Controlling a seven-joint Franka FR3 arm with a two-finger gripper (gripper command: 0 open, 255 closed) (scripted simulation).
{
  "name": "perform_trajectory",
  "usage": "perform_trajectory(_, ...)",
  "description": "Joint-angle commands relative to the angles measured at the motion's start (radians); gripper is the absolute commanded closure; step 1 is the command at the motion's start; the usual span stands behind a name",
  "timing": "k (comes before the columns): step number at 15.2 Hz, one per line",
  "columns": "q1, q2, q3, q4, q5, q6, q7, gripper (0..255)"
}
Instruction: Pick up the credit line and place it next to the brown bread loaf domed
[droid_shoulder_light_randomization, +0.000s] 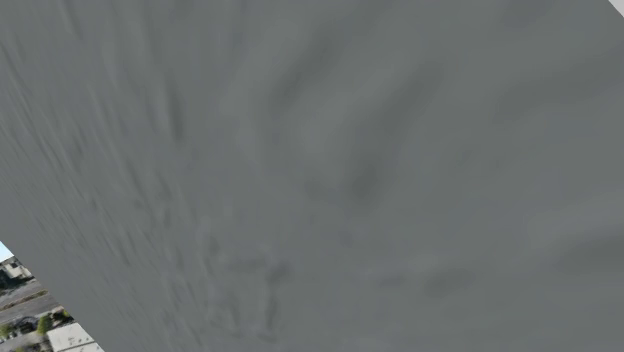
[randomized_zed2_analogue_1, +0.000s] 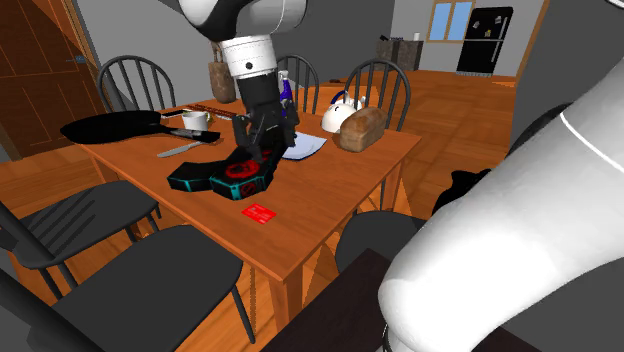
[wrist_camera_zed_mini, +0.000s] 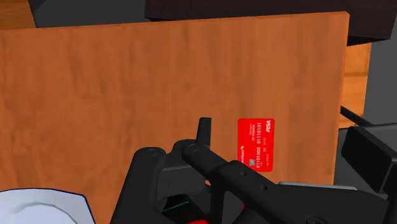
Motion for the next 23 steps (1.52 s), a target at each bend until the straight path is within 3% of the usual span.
perform_trajectory(1, 0.002, 0.107, -0.001, 0.041, 0.001, -0.002, -0.012, 0)
perform_trajectory(11, 0.016, 0.608, 0.013, 0.279, 0.006, -0.065, -0.054, 0)
perform_trajectory(19, 0.013, 0.604, 0.011, 0.168, 0.003, 0.033, -0.054, 0)
perform_trajectory(23, 0.013, 0.604, 0.011, 0.168, 0.003, 0.033, -0.054, 0)
